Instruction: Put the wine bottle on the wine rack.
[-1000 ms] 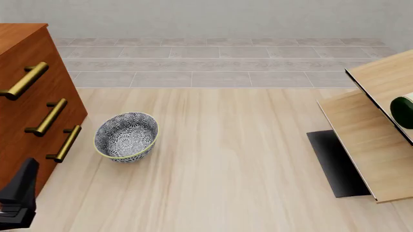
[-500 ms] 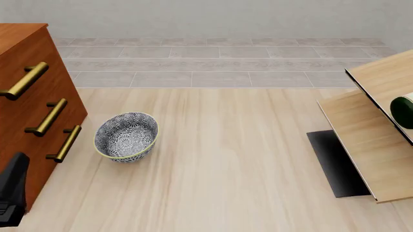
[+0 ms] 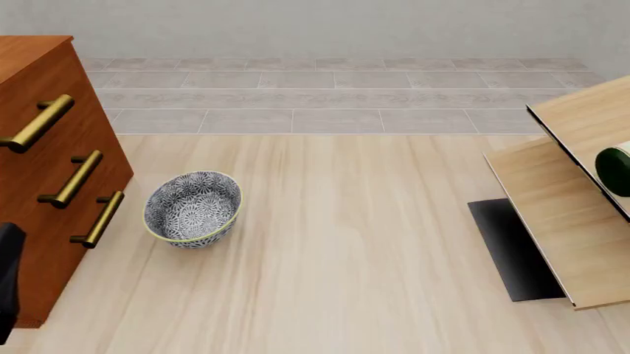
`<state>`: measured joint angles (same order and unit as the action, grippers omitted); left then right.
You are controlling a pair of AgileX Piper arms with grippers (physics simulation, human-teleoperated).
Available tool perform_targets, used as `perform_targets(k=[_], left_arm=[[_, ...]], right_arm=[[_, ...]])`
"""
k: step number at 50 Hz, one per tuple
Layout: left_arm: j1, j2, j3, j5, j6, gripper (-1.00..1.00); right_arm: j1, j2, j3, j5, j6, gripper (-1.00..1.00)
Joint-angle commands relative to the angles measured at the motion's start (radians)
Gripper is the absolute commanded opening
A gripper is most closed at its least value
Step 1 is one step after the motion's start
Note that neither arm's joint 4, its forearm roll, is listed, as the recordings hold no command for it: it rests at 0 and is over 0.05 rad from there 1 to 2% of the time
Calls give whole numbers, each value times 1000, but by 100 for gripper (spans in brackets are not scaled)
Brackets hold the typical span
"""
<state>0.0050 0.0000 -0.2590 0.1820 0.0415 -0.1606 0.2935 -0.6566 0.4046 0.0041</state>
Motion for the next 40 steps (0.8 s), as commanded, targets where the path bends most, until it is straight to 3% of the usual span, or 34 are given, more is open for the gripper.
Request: perform_targets(k=[1,40], left_arm=[[-2,0,-28,23,5,100],[-5,0,-88,88,17,100]], right_arm=[[17,-63,19,42,-19,100],[109,-251,46,168,-135,100]])
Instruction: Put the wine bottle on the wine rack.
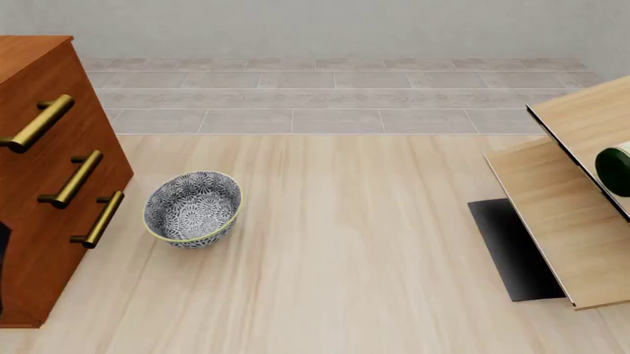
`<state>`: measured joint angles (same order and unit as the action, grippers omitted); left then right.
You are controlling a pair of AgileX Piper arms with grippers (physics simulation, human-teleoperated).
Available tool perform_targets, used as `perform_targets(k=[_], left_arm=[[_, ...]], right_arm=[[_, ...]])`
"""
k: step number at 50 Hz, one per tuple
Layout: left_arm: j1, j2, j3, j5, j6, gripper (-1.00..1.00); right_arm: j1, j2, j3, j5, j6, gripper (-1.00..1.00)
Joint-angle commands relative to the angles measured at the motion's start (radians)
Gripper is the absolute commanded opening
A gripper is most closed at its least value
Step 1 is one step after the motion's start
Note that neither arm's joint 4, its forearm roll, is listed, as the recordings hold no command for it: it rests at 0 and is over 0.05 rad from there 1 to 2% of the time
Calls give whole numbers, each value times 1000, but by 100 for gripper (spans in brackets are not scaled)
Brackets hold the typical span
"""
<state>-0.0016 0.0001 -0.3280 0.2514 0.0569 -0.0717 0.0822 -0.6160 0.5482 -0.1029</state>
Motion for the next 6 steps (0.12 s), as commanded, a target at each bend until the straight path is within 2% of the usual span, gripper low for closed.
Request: perform_targets(k=[1,6], left_arm=[[1,0,-26,25,5,100],[3,0,-42,38,9,100]], right_arm=[[31,-44,-2,32,-33,100],[35,-42,-17,42,-31,100]])
